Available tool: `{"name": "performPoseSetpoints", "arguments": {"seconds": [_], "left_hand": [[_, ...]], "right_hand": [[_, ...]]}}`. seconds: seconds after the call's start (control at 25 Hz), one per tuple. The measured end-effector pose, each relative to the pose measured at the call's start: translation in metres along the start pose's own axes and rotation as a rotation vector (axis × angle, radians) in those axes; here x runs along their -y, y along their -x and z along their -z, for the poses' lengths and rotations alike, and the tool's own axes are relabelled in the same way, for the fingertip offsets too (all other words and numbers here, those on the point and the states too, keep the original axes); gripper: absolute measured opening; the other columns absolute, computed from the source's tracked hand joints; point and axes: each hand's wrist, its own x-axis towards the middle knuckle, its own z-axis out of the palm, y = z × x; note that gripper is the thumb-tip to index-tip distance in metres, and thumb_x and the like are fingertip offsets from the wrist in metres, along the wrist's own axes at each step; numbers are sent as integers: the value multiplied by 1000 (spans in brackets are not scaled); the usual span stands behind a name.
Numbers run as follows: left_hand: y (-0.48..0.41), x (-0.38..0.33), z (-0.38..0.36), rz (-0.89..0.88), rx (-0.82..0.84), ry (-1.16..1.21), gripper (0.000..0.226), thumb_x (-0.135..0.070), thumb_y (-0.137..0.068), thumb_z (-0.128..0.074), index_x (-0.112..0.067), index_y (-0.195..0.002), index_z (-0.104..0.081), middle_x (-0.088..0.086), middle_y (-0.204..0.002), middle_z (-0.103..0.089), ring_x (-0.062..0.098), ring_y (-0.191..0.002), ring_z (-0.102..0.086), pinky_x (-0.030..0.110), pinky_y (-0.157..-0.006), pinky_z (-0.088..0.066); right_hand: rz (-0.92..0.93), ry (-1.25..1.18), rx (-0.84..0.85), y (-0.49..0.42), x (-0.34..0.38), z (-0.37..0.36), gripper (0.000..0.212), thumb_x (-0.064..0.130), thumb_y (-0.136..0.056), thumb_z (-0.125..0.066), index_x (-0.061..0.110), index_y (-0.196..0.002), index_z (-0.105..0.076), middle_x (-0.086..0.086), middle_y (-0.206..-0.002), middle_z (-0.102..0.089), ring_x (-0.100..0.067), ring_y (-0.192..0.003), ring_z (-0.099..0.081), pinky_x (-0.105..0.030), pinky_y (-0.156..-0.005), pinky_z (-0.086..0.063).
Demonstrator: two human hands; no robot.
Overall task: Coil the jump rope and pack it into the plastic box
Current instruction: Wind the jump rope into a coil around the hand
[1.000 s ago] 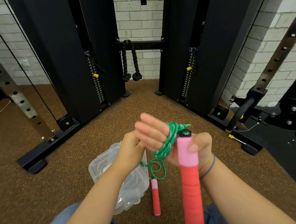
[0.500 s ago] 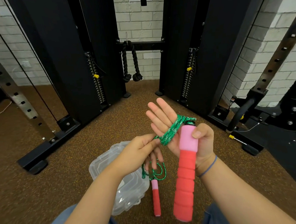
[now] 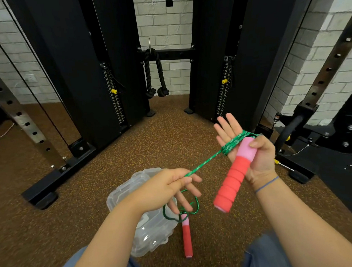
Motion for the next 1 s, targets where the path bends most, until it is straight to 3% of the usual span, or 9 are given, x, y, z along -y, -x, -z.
{"name": "performPoseSetpoints", "arguments": {"seconds": [0.32, 0.48, 0.56, 0.64, 0.72, 0.8, 0.88, 0.92, 1.0], "left_hand": [[-4, 3, 0, -54, -30, -68, 25, -16, -99, -38, -12, -107, -61, -1, -84, -71, 12, -47, -51, 19, -36, -43], [-6, 0, -1, -105, -108, -58, 25, -21, -97, -44, -15, -95, -68, -14, -65, -58, 1, -47, -42, 14, -42, -35], [-6, -1, 1, -180, -188, -185, 23, -23, -94, -49, -16, -88, -71, -20, -65, -59, -3, -56, -51, 10, -54, -37], [-7, 0, 2, -264, -224, -301, 21, -29, -90, -56, -21, -83, -73, -17, -78, -64, -1, -78, -59, 12, -72, -40], [-6, 1, 1, -297, -237, -322, 18, -30, -87, -60, -22, -78, -73, -17, -79, -65, 0, -81, -60, 12, -74, -40], [-6, 2, -1, -312, -267, -327, 16, -25, -84, -64, -17, -74, -73, -23, -72, -62, -5, -73, -57, 6, -68, -36], [-7, 4, 2, -342, -330, -320, 18, -33, -80, -69, -18, -70, -72, -11, -68, -61, 4, -65, -53, 12, -61, -36], [-7, 5, 4, -357, -367, -319, 21, -40, -77, -70, -21, -67, -71, -3, -68, -61, 10, -63, -52, 18, -61, -37], [-8, 8, 6, -366, -430, -325, 28, -49, -73, -67, -23, -64, -68, 3, -70, -61, 18, -64, -53, 25, -63, -40]], "right_hand": [[-109, 311, -85, 3, 1, 17, 107, 20, -29, -75, 16, -133, -54, -5, -142, -50, -16, -131, -48, -32, -114, -32], [-251, 840, 31, 8, -11, 4, 93, 7, -47, -58, 24, -137, -40, 0, -150, -38, -11, -137, -38, -30, -116, -24], [-377, 1120, 95, 9, -21, 1, 88, 5, -56, -52, 36, -137, -35, -1, -151, -37, -24, -137, -39, -37, -114, -30], [-506, 1309, 160, 12, -32, 0, 86, 10, -62, -53, 48, -136, -33, -16, -144, -46, -42, -119, -54, -41, -95, -49], [-597, 1435, 187, 15, -37, -3, 77, 15, -63, -56, 53, -129, -45, -27, -121, -62, -27, -68, -67, -29, -61, -52], [-656, 1532, 247, 19, -41, -13, 46, 15, -64, -57, 59, -76, -67, -11, -68, -69, -12, -42, -47, -20, -48, -36], [-701, 1564, 288, 21, -47, -16, 19, 18, -62, -61, 35, -58, -70, -2, -53, -65, -13, -50, -61, -21, -48, -40], [-707, 1573, 314, 21, -50, -13, 17, 20, -57, -62, 23, -70, -73, -6, -69, -73, -18, -71, -71, -26, -57, -49], [-778, 1511, 380, 22, -54, -12, 48, 15, -56, -58, 8, -102, -70, -11, -104, -73, -22, -101, -69, -35, -82, -55]]}}
